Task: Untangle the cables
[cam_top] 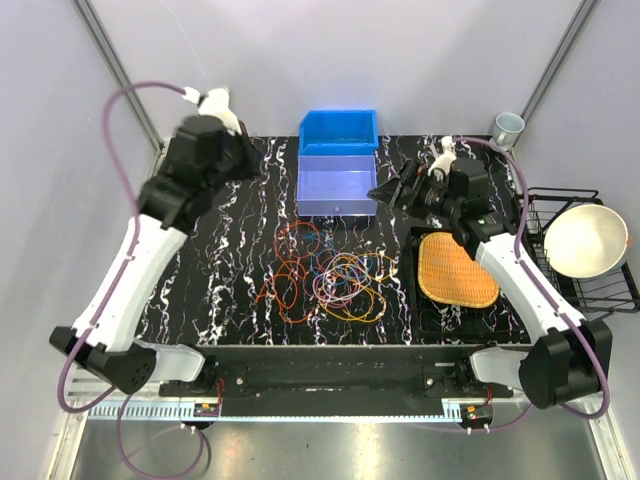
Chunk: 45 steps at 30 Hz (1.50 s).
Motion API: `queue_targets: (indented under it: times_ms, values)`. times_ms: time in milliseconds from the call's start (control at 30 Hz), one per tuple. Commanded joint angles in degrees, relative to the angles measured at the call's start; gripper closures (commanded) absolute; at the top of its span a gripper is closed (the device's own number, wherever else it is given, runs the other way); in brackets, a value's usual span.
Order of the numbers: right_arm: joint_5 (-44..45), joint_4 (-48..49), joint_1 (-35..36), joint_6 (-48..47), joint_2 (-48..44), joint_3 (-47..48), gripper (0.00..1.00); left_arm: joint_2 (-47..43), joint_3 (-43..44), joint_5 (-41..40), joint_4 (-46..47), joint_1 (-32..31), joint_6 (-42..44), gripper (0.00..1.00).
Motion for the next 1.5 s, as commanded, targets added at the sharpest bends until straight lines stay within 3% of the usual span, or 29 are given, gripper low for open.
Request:
queue_targets:
  times_ms: [0,233,467,667,867,1033,1300,1467]
  values:
    - [-8.4,-1.7,0.8,-3.1,-2.5,8.5,0.0,2.7,13.8,9.5,-7.5,-0.3,6.8,1.0]
    - [-18.1,3.1,1.3,-4.1,-3.8,13.6,0.0,3.5,25.7,22.6,-6.7,-0.3,8.1,1.0]
    - [-19.2,7.6,2.2,-2.7,-3.8,12.8,0.0,4.4,28.7,33.0,-4.3,-0.3,10.0,1.0]
    - [-27.2,11.4,2.2,-3.0,-2.7,16.5,0.0,-0.3,15.1,47.0,2.7,-0.3,12.0,1.0]
    - [-35.6,12.6,2.2,-1.8,1.0,20.9,0.0,-5.1,5.4,60.5,14.8,-0.5,7.1,1.0]
    - [-40.5,25.5,2.5,8.7,5.0,19.9,0.0,-6.1,2.1,62.0,21.5,-0.5,2.5,1.0]
    - [-36.6,28.4,7.4,9.0,10.3,19.5,0.0,-3.7,1.3,61.8,25.2,-0.7,0.1,1.0]
    - [-37.0,40.4,9.1,16.9,12.8,17.3,0.0,-2.8,0.9,60.2,25.3,-0.8,0.8,1.0]
